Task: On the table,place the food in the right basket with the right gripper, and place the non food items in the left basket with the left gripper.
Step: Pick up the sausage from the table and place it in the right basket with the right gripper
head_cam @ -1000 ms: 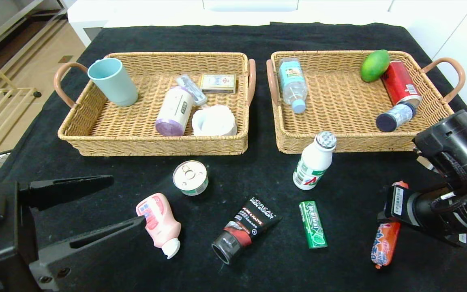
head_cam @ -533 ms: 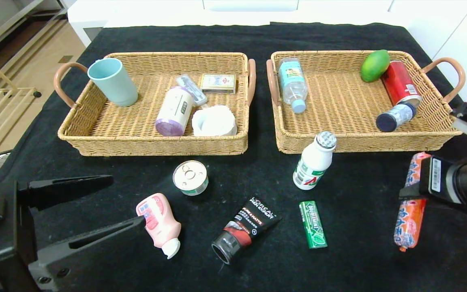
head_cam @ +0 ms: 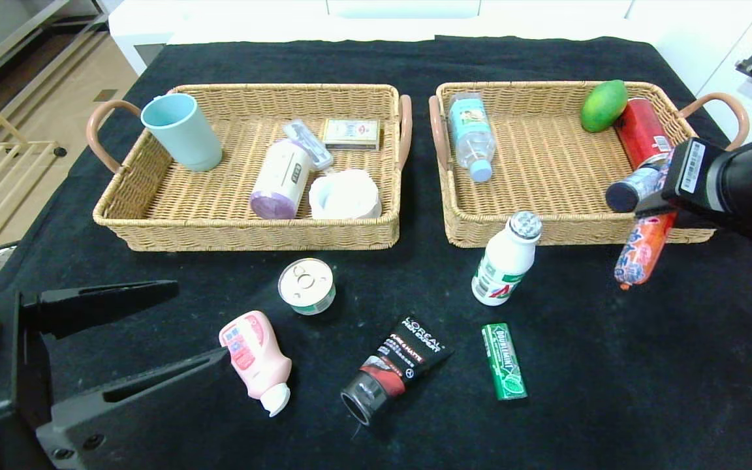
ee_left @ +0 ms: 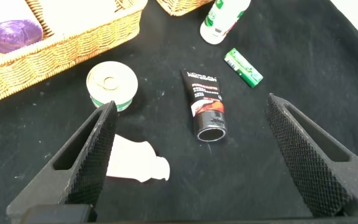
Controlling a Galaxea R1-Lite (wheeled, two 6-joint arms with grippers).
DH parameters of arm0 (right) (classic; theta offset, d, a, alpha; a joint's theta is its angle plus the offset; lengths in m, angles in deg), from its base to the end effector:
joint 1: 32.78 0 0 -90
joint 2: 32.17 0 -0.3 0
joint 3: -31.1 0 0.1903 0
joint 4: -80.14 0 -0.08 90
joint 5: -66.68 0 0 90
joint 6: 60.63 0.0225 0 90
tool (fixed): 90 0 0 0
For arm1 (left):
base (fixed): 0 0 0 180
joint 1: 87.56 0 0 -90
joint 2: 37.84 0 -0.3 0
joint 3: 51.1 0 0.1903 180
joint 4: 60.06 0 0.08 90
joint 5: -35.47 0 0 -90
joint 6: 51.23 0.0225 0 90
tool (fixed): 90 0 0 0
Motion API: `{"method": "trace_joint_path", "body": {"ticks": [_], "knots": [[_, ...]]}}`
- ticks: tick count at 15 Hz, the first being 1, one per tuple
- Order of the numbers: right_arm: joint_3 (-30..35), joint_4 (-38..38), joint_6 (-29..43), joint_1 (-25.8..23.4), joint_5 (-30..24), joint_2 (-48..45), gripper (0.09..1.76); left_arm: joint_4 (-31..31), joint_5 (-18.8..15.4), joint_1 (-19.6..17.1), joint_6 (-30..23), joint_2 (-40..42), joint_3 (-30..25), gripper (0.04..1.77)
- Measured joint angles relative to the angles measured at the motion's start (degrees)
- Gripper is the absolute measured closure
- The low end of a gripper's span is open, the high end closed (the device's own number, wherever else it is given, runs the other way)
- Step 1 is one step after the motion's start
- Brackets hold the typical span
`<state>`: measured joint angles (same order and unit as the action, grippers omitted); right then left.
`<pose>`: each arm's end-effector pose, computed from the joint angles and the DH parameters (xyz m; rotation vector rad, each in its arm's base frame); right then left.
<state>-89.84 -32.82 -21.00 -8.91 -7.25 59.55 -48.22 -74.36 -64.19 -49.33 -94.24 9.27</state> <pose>0.2360 0.0976 0.3305 0.4427 0.6325 -0.0876 0.1108 -0.0562 0.2492 0.0359 0.1281 -0.7550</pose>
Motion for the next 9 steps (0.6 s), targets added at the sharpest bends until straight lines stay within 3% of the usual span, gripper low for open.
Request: {"method": "trace_joint_path", "body": {"ticks": [5,9], "knots": [[-9.67,-1.68,-0.24,-1.71,0.24,5.74,1.36,-0.05,-0.01,0.0,0.0,0.04,0.02,0.09],[-11.03,-9.92,-0.46,-3.54,0.2,8.83,1.36,-0.05,-0.01,-0.06,0.0,0.17,0.06,0.09]]}}
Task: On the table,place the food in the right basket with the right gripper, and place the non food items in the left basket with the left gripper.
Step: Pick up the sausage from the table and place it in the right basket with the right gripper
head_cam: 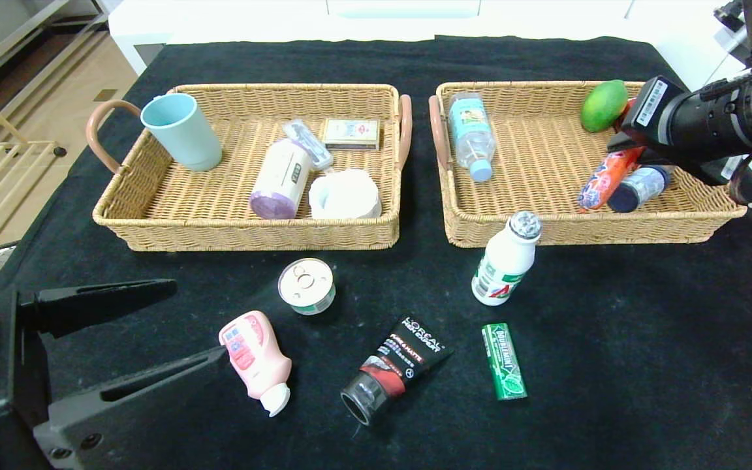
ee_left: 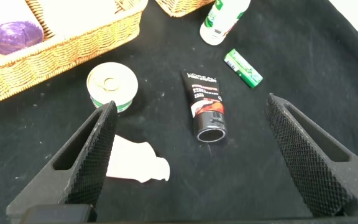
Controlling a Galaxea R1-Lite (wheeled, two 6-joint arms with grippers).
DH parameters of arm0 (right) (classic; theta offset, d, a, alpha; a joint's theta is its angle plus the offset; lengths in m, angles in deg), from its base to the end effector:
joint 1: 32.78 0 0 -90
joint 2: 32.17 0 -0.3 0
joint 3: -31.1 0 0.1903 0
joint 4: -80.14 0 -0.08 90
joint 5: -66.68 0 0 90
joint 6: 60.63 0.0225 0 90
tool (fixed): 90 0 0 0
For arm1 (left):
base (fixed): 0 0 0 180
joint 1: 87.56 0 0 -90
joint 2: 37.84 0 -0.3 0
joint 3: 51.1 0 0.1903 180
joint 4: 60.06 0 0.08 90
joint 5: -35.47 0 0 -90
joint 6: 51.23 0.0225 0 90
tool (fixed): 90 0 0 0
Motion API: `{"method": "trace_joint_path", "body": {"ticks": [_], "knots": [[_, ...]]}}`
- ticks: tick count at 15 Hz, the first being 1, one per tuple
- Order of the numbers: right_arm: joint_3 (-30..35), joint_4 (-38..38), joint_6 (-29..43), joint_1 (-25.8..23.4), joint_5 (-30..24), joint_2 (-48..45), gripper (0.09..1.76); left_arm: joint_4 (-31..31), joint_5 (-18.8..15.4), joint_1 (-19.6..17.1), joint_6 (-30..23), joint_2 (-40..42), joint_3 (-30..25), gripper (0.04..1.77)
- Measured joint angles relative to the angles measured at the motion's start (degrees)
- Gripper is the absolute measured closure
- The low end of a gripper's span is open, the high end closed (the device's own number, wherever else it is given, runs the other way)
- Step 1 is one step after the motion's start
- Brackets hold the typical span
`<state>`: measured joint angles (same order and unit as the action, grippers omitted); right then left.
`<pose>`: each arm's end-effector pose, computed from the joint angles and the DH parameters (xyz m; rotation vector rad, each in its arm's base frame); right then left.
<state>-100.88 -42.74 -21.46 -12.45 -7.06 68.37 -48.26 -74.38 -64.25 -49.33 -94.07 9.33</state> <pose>0.2918 0.1014 0.3502 0.5322 0.4292 -0.0777 0.1102 -0.0558 0.2499 0.0356 0.1233 -0.7543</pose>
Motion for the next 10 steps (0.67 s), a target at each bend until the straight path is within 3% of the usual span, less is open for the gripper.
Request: {"method": "trace_joint_path", "body": {"ticks": [5,10], "knots": [[-0.13,-8.01,-0.04,-2.62,-0.01,2.9,1.36,-0.02,0.01,0.0,0.0,0.27,0.11,0.09],[-0.46,-11.37,0.02,-4.61,-0.11,6.06,1.36,-0.02,0.01,-0.02,0.02,0.46,0.16,0.09]]}}
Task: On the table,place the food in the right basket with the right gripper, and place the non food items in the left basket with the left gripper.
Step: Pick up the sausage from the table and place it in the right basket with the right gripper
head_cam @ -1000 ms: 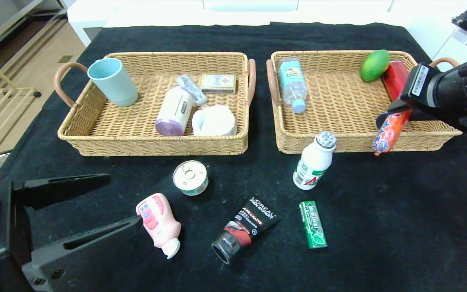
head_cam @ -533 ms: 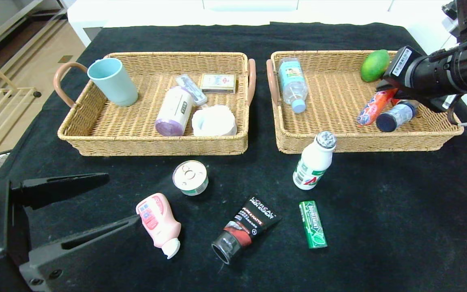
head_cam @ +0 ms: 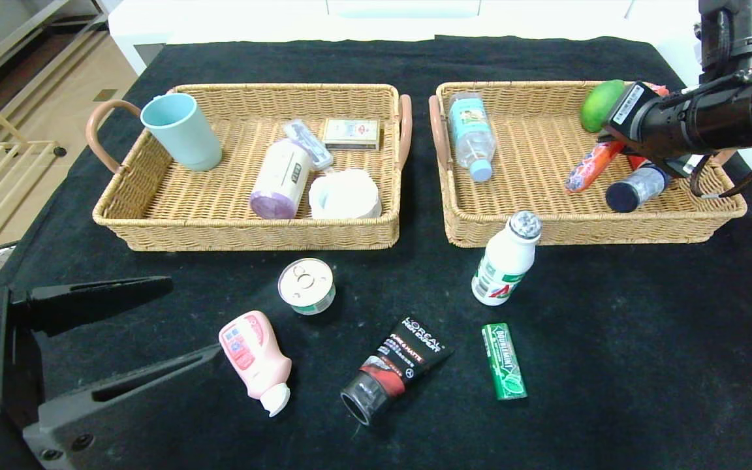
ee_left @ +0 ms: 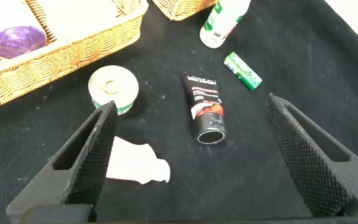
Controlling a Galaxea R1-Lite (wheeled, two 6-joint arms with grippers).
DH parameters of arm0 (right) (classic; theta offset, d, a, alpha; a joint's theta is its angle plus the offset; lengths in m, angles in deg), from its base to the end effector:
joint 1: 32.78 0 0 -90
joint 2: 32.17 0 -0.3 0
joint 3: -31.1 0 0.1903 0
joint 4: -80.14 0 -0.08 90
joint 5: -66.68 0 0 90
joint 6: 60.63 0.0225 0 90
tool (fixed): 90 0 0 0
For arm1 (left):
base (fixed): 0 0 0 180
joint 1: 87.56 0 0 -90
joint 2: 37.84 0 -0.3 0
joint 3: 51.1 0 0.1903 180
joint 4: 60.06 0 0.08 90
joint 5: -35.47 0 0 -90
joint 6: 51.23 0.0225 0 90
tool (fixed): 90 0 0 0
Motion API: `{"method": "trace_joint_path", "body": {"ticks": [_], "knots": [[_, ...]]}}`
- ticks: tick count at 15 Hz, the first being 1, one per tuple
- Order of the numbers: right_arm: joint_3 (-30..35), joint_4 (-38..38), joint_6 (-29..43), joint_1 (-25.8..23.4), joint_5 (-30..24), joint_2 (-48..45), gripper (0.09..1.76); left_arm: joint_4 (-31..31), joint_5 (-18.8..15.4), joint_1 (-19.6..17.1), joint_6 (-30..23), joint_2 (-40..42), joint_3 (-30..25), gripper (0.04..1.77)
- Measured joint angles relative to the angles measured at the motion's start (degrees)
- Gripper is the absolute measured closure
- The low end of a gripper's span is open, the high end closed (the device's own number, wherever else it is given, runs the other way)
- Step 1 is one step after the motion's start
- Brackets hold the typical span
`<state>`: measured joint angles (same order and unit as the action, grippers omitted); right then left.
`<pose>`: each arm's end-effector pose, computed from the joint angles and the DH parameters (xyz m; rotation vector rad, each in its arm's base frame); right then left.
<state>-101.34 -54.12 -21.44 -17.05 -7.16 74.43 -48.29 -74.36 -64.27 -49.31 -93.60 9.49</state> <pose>0.3410 0.0895 0.3359 0.5821 0.3165 -0.1207 0.1084 -0.0550 0.2518 0.0356 0.1114 -0.7537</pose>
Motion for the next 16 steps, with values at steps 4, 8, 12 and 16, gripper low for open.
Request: {"method": "trace_joint_path", "body": {"ticks": [4,8,12,16], "knots": [[-0.33,-1.24,0.17,-0.85,-0.15,1.17,1.36,0.0,0.0,0.06,0.05,0.0,-0.05,0.09],[-0.61,-1.35,0.2,-0.96,-0.23,1.85,1.36,0.0,0.0,0.02,0.05,0.02,0.02,0.09],[-1.01,-1.17,0.2,-0.96,-0.28,2.22,1.36,-0.01,0.1,0.0,0.0,0.02,0.17,0.09],[-1.07,-1.13,0.09,-0.68,-0.34,2.27,1.1,0.0,0.05,0.0,0.07,0.02,0.15,0.09]]}}
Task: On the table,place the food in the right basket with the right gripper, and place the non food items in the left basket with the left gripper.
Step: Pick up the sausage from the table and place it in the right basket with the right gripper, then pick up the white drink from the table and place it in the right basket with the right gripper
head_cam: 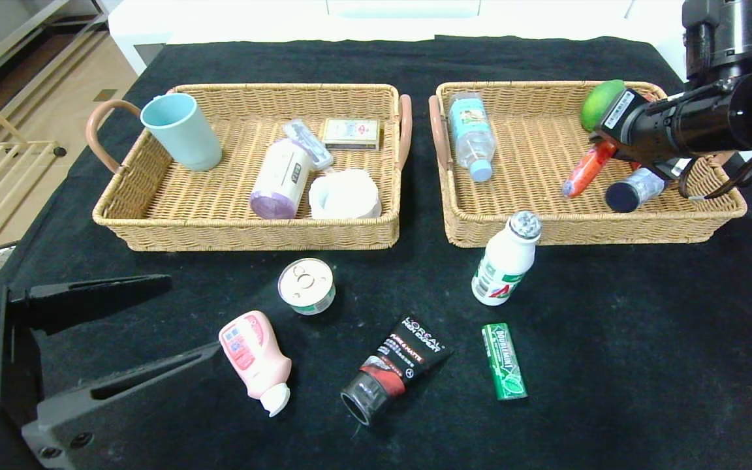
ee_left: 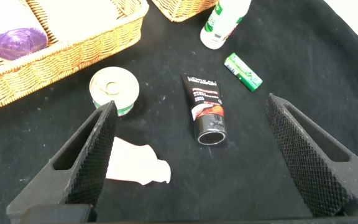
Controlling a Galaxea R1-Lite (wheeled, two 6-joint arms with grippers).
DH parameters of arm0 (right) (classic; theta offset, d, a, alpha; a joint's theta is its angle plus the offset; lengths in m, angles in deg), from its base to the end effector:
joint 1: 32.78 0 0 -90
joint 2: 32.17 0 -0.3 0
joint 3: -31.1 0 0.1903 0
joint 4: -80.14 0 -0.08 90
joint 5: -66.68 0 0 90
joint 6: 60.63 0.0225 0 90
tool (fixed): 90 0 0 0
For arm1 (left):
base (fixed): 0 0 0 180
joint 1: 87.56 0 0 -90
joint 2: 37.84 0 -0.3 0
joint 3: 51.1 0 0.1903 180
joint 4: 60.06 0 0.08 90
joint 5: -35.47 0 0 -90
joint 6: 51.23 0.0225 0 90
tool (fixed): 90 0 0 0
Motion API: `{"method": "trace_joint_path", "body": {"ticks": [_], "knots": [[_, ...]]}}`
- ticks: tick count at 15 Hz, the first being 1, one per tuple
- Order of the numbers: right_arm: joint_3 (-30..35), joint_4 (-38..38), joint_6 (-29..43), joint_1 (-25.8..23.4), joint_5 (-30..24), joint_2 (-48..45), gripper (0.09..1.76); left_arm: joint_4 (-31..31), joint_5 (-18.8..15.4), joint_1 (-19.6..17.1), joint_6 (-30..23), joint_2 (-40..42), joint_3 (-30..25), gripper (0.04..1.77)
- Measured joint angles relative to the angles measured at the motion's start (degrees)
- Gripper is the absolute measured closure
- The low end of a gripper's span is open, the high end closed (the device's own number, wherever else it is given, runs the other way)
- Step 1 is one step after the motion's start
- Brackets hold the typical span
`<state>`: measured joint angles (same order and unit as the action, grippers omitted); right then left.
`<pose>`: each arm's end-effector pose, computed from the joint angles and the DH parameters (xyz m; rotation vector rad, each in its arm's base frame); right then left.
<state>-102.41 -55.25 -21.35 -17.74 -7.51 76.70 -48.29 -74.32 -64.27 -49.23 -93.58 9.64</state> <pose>0.3546 0.0889 0.3285 0.5863 0.3164 -0.1272 0.1083 -0.0549 0.2526 0.0369 0.1078 -0.7530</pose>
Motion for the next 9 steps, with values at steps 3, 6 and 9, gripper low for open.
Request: {"method": "trace_joint_path", "body": {"ticks": [3,6,9], "knots": [[0.09,0.33,-0.04,0.33,0.04,-0.16,0.79,0.0,-0.02,0.0,0.06,0.0,-0.01,0.09],[1.46,0.99,-1.19,1.18,0.23,-1.44,0.58,0.0,-0.05,0.0,0.09,0.04,-0.12,0.09],[6.58,1.01,-3.93,2.6,0.22,-5.44,0.44,0.0,-0.06,0.0,0.15,0.09,-0.17,0.09]]}}
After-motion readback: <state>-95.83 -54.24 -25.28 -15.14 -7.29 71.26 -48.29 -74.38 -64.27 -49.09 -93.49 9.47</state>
